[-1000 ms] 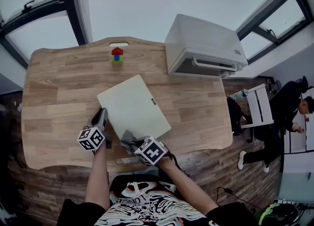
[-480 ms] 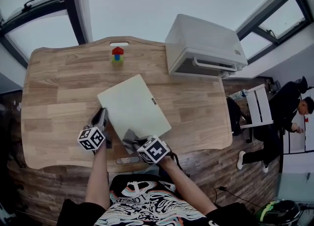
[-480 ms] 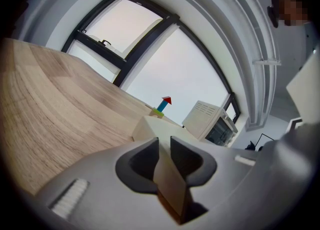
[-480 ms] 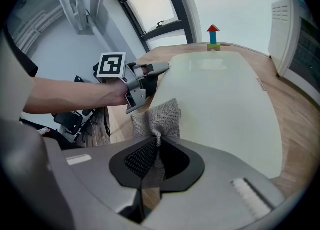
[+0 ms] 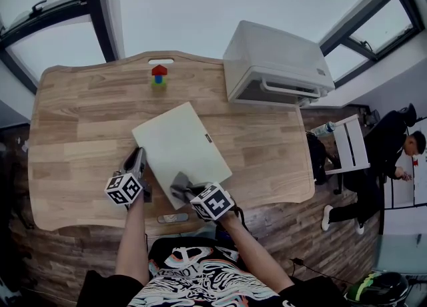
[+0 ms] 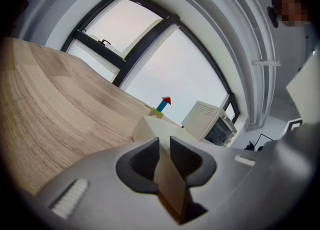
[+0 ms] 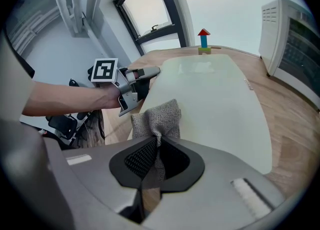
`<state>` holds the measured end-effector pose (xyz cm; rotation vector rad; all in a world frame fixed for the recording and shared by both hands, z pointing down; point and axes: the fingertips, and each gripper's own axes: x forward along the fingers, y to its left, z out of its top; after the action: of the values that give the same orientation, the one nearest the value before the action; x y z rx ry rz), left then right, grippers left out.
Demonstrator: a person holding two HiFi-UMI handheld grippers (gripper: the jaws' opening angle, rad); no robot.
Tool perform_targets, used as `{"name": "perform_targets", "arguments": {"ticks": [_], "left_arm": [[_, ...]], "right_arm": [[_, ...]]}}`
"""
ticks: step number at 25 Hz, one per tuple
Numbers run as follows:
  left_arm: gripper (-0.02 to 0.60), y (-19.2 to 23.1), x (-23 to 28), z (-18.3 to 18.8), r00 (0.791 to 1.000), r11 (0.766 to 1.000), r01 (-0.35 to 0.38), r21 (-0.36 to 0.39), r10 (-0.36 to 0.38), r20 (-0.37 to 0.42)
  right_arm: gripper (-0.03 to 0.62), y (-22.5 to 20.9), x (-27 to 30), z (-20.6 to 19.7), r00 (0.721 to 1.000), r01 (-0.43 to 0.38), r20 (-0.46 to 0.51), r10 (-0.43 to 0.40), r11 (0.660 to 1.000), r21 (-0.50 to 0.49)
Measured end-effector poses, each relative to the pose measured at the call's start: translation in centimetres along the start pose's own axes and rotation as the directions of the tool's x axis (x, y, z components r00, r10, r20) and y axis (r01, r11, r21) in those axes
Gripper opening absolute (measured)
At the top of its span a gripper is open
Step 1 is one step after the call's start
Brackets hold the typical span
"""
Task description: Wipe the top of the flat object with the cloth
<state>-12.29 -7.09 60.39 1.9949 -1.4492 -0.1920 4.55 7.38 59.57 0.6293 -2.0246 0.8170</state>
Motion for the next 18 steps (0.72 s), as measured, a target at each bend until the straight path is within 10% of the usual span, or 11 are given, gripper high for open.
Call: {"name": "perform_targets", "arguments": {"ticks": [18], "left_arm": [[0.120,0.0,-0.1,0.0,1.000,1.000,0.003,0.006,-0.003,0.001]], "right_arm": [[0.020,-3.3,-1.4,-0.2,0.994,0.086,0.057,-0.089,0.995,0.055]]}}
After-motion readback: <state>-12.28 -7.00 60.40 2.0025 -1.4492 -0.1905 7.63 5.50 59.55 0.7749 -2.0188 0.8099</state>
